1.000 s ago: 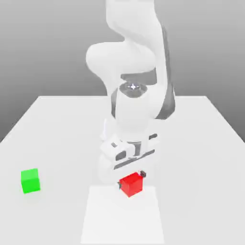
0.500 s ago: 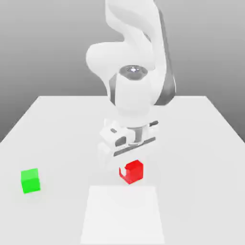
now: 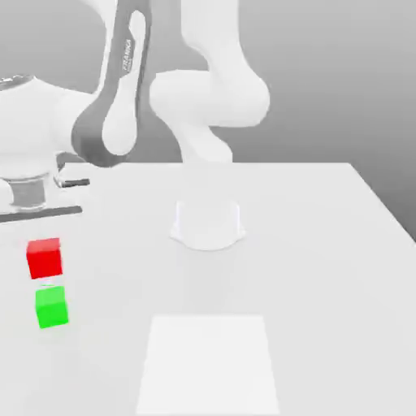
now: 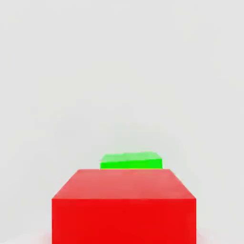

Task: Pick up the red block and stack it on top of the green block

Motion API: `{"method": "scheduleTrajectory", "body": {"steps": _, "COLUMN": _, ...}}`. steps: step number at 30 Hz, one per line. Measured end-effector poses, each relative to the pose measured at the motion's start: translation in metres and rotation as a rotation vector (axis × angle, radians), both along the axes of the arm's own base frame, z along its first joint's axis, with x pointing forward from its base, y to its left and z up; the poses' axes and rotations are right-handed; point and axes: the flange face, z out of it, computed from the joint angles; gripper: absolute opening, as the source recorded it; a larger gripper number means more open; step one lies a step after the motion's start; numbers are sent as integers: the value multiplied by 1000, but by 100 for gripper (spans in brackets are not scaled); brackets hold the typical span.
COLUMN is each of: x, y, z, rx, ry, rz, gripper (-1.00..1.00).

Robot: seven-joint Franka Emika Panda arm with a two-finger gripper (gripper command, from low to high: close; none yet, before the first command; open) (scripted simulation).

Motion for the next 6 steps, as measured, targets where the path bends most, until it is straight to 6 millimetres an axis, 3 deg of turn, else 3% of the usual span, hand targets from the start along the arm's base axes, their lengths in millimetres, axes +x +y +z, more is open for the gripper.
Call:
{"method": "scheduleTrajectory", "body": {"steps": 2, "x": 1, "y": 0, "z": -21, "rx": -1, "ry": 0, "rz": 4, "gripper": -100}}
{"method": "scheduleTrajectory", "body": {"steps": 3, "x": 0, "y": 1, "z": -30, "rx": -1, "ry": 0, "rz": 4, "gripper": 100}}
{"method": "scheduleTrajectory", "body": {"steps": 6, "x": 0, "y": 1, "z": -30, "rx": -1, "ry": 0, "rz": 4, "gripper": 100}}
